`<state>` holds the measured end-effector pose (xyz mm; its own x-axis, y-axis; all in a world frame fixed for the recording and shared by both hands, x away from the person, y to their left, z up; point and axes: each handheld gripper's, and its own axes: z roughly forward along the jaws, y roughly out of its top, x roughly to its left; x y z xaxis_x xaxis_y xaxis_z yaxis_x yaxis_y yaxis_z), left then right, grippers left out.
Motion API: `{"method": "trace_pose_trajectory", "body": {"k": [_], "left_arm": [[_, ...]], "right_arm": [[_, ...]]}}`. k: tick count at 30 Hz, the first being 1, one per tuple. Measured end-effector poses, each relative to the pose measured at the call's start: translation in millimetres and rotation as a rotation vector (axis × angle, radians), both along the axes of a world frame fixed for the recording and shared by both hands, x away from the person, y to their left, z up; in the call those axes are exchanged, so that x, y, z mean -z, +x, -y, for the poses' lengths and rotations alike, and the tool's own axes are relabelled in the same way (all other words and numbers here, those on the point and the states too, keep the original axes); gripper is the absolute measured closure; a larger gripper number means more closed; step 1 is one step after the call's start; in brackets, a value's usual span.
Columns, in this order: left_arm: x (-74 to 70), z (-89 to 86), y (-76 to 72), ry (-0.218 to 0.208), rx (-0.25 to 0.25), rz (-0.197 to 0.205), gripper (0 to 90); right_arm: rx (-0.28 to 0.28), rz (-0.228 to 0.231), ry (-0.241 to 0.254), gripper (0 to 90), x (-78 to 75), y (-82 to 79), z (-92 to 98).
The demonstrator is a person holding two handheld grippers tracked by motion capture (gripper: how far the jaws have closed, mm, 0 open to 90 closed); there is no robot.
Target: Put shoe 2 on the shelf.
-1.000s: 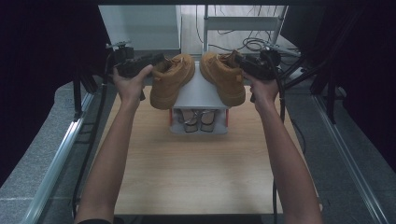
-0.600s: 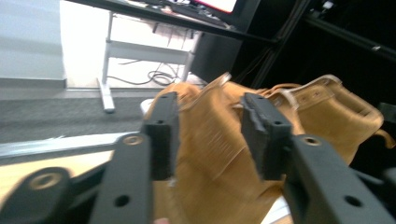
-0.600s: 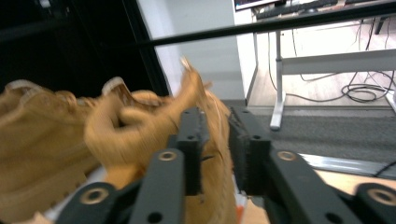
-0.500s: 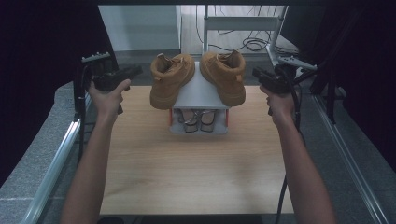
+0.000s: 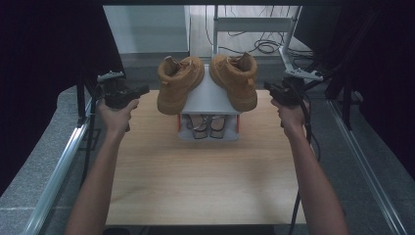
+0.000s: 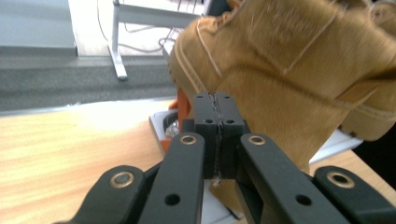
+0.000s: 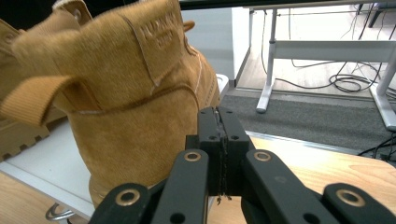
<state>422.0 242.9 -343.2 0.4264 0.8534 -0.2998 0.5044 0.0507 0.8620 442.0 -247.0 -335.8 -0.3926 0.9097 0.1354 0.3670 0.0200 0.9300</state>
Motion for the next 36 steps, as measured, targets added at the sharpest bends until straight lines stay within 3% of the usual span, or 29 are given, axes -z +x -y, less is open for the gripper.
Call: {"method": "trace_pose_trajectory", "body": {"k": [11,17,28,36], "left_arm": [[10.3,7.1,3.8,0.042,0.001,-0.020,90.0],[14.7,8.1,7.9,0.074,-0.010,-0.037,90.0],[27.4,18.4,13.5,0.075,0.010,-0.074,90.0],[27.2,20.4,15.9,0.074,-0.003,-0.079,90.0]], "right_arm": [[0.012,-0.029,-0.056,89.2,15.2,17.3,-2.0],[0.008,-0.037,-0.053,89.2,21.3,23.4,-4.8],[-0.017,-0.037,-0.103,89.2,27.0,28.4,-19.9],[-0.020,-0.047,-0.111,89.4,30.6,32.5,-20.5]]}}
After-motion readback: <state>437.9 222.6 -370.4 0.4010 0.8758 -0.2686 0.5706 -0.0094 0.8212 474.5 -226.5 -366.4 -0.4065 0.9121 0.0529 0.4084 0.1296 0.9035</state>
